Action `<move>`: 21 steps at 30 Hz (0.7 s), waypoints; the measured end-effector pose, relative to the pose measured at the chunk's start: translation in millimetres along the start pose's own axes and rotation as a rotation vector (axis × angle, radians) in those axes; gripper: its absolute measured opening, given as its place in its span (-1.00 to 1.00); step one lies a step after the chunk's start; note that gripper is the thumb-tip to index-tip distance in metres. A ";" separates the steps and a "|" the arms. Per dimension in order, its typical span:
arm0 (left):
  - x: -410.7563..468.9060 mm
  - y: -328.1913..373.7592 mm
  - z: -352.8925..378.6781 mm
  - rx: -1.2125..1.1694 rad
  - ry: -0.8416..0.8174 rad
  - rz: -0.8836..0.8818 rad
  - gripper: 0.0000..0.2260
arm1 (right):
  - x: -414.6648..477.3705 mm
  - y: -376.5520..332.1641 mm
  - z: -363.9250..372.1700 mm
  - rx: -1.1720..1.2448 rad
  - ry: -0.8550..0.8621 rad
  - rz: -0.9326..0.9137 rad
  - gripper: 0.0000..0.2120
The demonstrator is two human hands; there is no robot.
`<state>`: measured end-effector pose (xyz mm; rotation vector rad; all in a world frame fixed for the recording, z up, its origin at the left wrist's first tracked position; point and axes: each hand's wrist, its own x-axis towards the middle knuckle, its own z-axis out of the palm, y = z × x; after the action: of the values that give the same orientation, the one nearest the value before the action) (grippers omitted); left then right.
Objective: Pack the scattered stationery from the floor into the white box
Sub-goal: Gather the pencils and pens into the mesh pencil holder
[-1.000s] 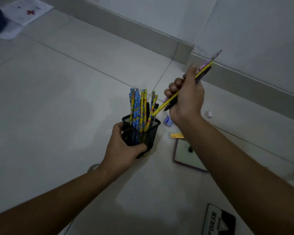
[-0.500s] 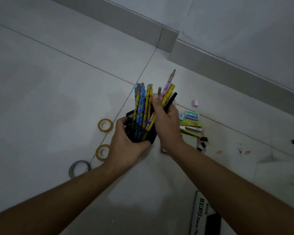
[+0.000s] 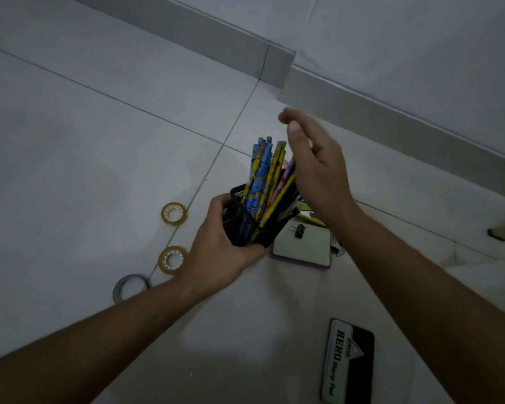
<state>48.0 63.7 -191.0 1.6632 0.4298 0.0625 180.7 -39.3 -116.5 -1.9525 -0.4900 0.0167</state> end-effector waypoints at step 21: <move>-30.0 81.2 59.7 -0.010 -0.395 0.105 -0.33 | -105.6 17.9 -135.1 0.228 -0.186 0.223 -0.49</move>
<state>57.0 -8.4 -114.9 1.6393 0.0424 -0.1838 121.2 -199.9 -96.4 -1.7795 -0.3711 0.3835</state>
